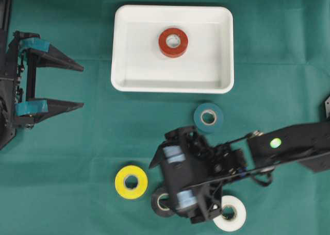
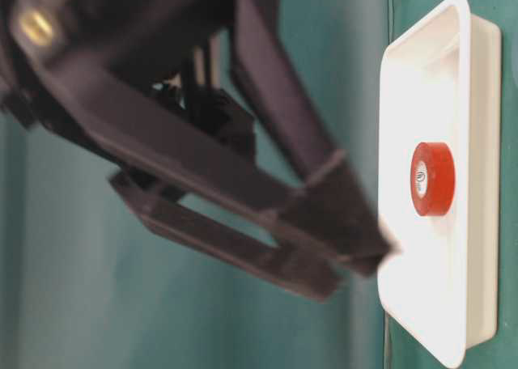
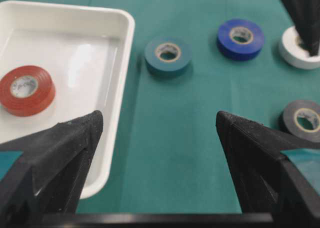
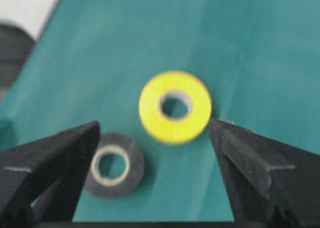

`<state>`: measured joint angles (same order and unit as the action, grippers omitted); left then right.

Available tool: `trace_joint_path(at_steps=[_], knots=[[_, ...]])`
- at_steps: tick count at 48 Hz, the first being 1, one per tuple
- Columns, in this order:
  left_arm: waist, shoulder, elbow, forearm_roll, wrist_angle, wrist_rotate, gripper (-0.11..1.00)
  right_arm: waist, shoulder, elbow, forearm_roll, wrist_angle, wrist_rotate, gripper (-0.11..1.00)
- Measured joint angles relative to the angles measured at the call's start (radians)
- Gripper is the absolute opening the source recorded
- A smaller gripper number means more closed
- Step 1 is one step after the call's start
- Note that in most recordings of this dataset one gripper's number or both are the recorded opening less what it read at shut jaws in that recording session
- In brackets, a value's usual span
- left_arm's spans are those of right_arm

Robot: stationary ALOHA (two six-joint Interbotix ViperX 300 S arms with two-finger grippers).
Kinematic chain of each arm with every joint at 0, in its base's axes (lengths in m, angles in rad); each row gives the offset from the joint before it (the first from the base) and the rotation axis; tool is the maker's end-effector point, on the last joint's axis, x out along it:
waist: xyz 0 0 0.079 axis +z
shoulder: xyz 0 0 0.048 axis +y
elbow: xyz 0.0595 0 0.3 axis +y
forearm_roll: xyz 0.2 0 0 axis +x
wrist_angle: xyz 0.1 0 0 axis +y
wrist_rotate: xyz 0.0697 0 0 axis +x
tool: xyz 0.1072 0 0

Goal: Pick up the tape from a random location and place it into the white case.

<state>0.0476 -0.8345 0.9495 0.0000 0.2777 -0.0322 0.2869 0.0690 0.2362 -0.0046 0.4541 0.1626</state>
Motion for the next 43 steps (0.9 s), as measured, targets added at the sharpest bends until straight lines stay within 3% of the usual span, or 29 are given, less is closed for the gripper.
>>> trace_joint_path(at_steps=[16, 43], knots=[[0.000, 0.000, 0.000, 0.000, 0.000, 0.000, 0.95, 0.003, 0.091, -0.149, -0.008, 0.275, 0.044, 0.90], [0.000, 0.002, 0.002, 0.002, -0.002, 0.005, 0.95, 0.006, 0.101, -0.167, -0.009, 0.299, 0.051, 0.90]])
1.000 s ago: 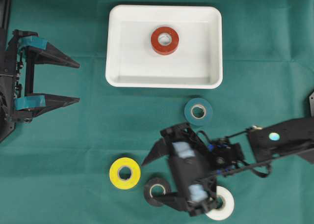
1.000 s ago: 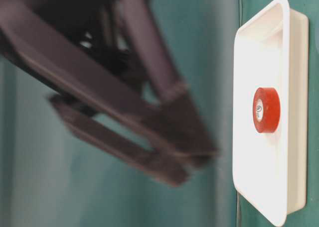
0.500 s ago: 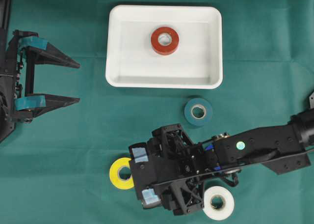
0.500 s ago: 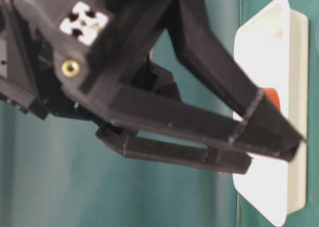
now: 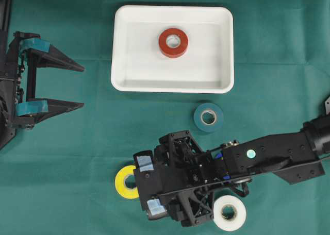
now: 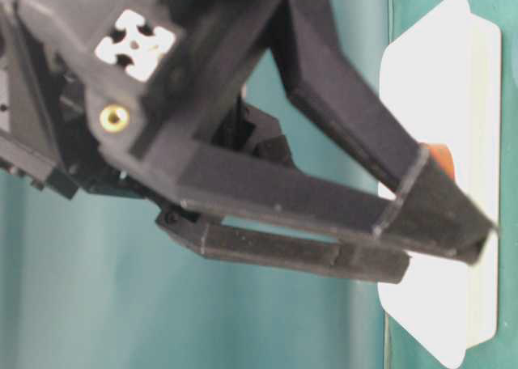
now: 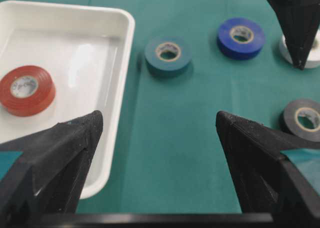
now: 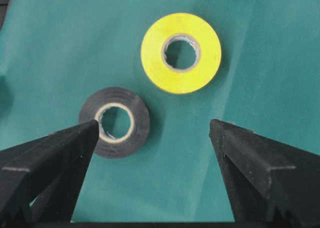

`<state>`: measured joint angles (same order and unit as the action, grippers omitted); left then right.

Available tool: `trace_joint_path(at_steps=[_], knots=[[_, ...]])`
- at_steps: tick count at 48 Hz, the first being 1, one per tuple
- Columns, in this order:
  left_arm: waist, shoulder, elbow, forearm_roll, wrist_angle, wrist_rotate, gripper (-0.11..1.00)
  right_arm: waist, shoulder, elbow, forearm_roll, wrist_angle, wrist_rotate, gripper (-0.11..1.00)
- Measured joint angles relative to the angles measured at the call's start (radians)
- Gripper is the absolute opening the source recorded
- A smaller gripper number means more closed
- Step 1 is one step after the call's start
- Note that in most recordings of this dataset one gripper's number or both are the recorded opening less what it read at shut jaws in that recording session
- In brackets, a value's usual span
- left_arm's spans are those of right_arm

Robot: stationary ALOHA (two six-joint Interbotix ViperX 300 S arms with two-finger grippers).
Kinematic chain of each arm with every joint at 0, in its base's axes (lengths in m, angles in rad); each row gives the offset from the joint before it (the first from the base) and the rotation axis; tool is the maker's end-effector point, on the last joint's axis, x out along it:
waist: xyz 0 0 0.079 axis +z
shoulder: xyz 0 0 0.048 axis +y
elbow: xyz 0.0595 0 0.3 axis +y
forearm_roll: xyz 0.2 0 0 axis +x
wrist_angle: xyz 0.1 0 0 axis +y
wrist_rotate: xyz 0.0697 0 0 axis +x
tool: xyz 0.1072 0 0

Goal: Pick up the tape from a random location and place it into the white case.

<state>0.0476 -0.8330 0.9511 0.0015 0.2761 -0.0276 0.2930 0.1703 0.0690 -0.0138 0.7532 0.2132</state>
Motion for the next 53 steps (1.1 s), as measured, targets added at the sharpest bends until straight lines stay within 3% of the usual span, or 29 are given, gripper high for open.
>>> trace_joint_path(at_steps=[53], knots=[[-0.002, -0.008, -0.002, -0.002, 0.003, 0.000, 0.95, 0.008, 0.025, 0.000, 0.000, 0.000, 0.002, 0.90]])
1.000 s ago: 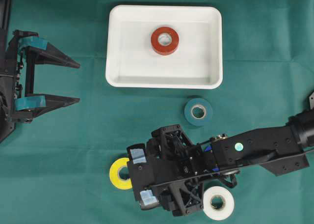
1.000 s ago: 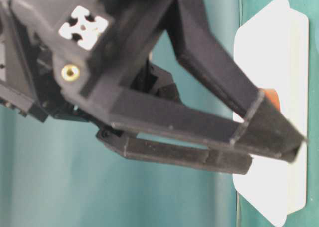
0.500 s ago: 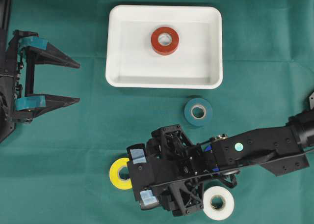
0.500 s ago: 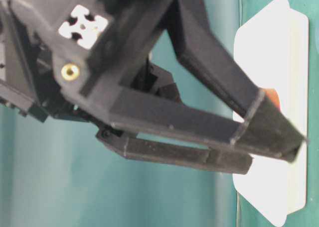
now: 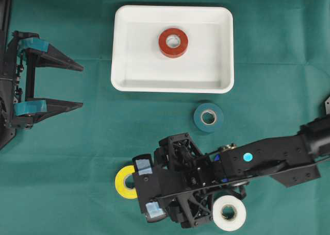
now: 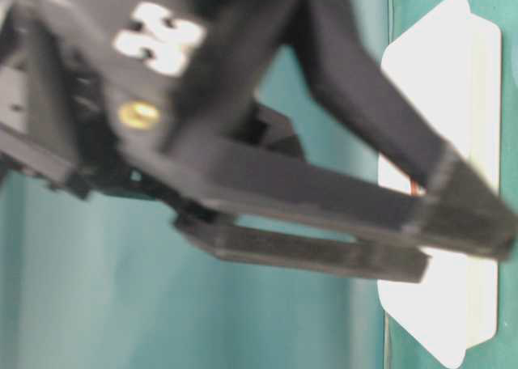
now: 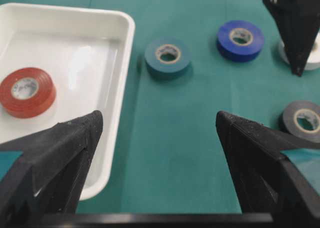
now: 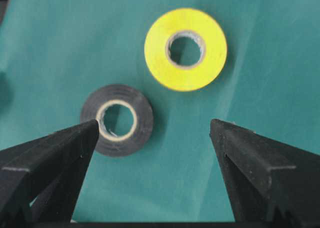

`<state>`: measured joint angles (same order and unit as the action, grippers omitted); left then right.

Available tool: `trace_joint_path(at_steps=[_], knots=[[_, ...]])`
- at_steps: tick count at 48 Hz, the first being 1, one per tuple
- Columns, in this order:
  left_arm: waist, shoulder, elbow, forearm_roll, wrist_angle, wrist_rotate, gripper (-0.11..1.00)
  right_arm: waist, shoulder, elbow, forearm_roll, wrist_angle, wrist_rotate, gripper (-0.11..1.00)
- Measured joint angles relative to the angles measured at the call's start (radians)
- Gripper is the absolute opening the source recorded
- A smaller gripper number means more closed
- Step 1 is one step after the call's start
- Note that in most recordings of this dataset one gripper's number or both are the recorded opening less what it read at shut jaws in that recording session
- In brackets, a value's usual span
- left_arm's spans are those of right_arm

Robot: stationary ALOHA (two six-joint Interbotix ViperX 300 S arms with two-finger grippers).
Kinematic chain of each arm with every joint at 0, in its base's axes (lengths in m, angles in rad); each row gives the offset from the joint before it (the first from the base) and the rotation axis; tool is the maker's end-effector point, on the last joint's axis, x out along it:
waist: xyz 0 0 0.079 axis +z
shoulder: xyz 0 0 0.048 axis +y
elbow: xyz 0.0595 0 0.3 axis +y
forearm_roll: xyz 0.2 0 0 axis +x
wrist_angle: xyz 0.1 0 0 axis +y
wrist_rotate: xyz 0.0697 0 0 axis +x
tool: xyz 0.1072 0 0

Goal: Pick up the tape from a random location and place it into the white case.

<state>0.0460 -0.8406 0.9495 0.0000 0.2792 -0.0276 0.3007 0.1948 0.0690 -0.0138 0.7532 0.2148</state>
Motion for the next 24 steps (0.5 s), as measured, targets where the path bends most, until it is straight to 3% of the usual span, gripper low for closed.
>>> trace_joint_path(at_steps=[24], knots=[[0.002, 0.000, 0.000, 0.000, 0.000, 0.000, 0.95, 0.000, 0.126, 0.015, 0.000, -0.083, 0.021, 0.90]])
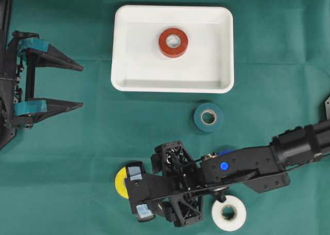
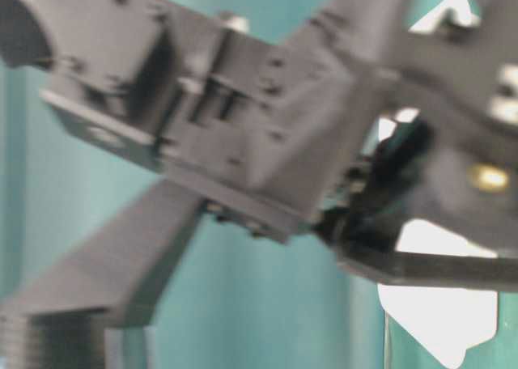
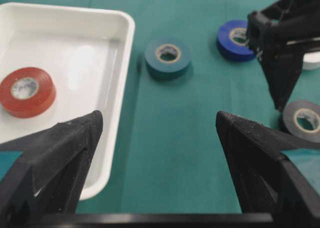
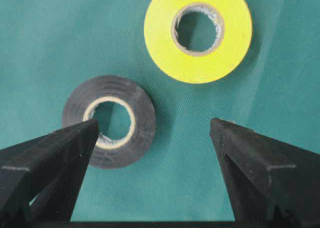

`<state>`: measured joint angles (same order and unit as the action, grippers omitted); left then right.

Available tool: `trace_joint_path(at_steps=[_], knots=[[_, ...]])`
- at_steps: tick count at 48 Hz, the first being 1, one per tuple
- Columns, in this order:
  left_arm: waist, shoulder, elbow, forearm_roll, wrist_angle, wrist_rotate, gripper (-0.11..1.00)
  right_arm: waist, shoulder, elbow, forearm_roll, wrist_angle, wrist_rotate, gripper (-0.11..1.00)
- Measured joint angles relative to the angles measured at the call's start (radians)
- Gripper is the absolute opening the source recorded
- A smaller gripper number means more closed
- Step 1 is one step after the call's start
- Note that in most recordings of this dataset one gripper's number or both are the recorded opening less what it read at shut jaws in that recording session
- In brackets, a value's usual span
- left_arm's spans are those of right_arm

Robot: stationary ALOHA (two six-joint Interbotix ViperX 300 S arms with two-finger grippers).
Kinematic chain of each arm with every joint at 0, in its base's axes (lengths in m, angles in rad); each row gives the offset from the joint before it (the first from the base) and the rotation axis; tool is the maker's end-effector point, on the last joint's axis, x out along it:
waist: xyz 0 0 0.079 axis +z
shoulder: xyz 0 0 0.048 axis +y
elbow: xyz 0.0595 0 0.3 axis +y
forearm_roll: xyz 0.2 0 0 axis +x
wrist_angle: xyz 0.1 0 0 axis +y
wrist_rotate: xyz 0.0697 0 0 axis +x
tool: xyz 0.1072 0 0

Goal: Pick up the tape from a random location and place it into the white case.

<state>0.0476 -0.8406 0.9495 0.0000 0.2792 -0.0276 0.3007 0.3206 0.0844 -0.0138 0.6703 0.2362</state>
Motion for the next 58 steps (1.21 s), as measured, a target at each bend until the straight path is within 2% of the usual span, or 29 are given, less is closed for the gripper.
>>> trace_joint_path(at_steps=[26, 48, 54, 58], knots=[[0.000, 0.002, 0.000, 0.000, 0.000, 0.000, 0.95, -0.002, 0.106, 0.058, 0.000, -0.147, 0.051, 0.90], [0.000, 0.002, 0.000, 0.000, 0.000, 0.000, 0.95, -0.003, 0.124, 0.057, 0.000, -0.163, 0.067, 0.90], [-0.002, 0.002, 0.000, 0.000, 0.000, 0.000, 0.95, -0.002, 0.123, 0.058, 0.000, -0.163, 0.067, 0.86], [0.000, 0.002, 0.000, 0.000, 0.000, -0.002, 0.95, -0.003, 0.124, 0.057, 0.002, -0.163, 0.066, 0.79]])
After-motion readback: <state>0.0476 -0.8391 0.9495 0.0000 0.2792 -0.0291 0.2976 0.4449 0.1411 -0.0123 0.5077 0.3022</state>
